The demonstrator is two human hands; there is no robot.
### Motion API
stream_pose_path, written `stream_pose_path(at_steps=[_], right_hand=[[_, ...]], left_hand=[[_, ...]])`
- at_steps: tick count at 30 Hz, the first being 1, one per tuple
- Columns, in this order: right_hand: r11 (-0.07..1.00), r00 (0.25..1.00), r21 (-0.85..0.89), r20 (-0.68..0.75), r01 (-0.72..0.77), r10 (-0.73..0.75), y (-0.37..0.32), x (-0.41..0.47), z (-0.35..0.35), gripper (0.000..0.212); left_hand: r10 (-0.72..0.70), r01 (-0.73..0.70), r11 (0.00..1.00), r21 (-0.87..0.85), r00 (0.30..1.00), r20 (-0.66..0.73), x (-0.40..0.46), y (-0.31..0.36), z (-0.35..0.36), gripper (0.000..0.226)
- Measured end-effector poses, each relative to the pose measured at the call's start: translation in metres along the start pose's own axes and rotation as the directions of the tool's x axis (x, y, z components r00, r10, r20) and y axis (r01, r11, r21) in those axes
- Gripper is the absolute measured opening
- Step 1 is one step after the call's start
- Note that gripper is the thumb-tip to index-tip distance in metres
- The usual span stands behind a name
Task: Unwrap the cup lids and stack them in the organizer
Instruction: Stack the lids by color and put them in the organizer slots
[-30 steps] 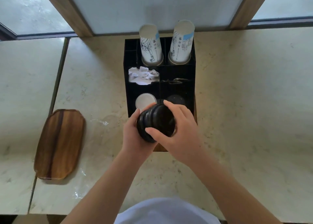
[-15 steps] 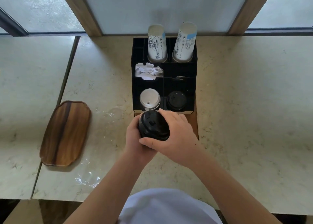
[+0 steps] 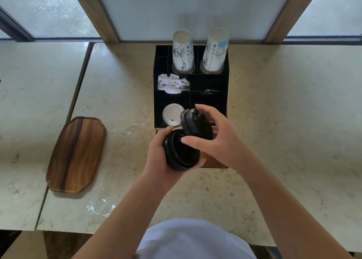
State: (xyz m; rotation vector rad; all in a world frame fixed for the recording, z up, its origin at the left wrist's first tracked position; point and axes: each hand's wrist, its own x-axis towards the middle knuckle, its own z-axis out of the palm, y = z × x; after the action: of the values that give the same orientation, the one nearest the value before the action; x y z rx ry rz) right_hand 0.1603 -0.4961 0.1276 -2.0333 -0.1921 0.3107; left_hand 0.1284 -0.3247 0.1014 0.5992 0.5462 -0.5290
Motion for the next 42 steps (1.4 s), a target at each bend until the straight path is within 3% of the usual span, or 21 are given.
stream_pose_path(at_steps=[5,10,16,21,33,38,42], right_hand=[[0.995,0.992,-0.025,-0.077,-0.101,0.099,0.006,-0.013,0.009,0.082],[0.987,0.978,-0.024,-0.137,-0.159,0.155,0.001,-0.021,0.036,0.076],[0.984,0.97,-0.061,-0.186,-0.17,0.156,-0.01,-0.023,0.055,0.086],[0.985,0.976,-0.032,-0.145,-0.169,0.163,-0.015,-0.021,0.059,0.084],[0.964,0.981,0.198,-0.043,-0.175,0.187,-0.005,-0.027,0.074,0.092],[0.961,0.978,0.226,-0.1,-0.157,0.183,-0.001,-0.028,0.078,0.07],[0.969,0.984,0.193,-0.055,-0.156,0.169,0.001,-0.027,0.076,0.06]], left_hand=[[0.065,-0.067,0.996,-0.056,0.997,-0.03,0.003,0.001,-0.003,0.044],[0.164,-0.157,0.985,0.073,0.98,-0.109,0.005,0.0,-0.003,0.049],[0.23,-0.217,0.97,0.108,0.964,-0.131,0.003,-0.003,0.002,0.048],[0.236,-0.224,0.969,0.099,0.962,-0.135,0.0,-0.005,0.006,0.058],[0.308,-0.271,0.941,0.201,0.932,-0.19,-0.007,-0.01,0.025,0.051],[0.33,-0.277,0.935,0.221,0.908,-0.257,-0.006,-0.015,0.03,0.052],[0.353,-0.282,0.917,0.281,0.903,-0.245,-0.011,-0.011,0.033,0.062]])
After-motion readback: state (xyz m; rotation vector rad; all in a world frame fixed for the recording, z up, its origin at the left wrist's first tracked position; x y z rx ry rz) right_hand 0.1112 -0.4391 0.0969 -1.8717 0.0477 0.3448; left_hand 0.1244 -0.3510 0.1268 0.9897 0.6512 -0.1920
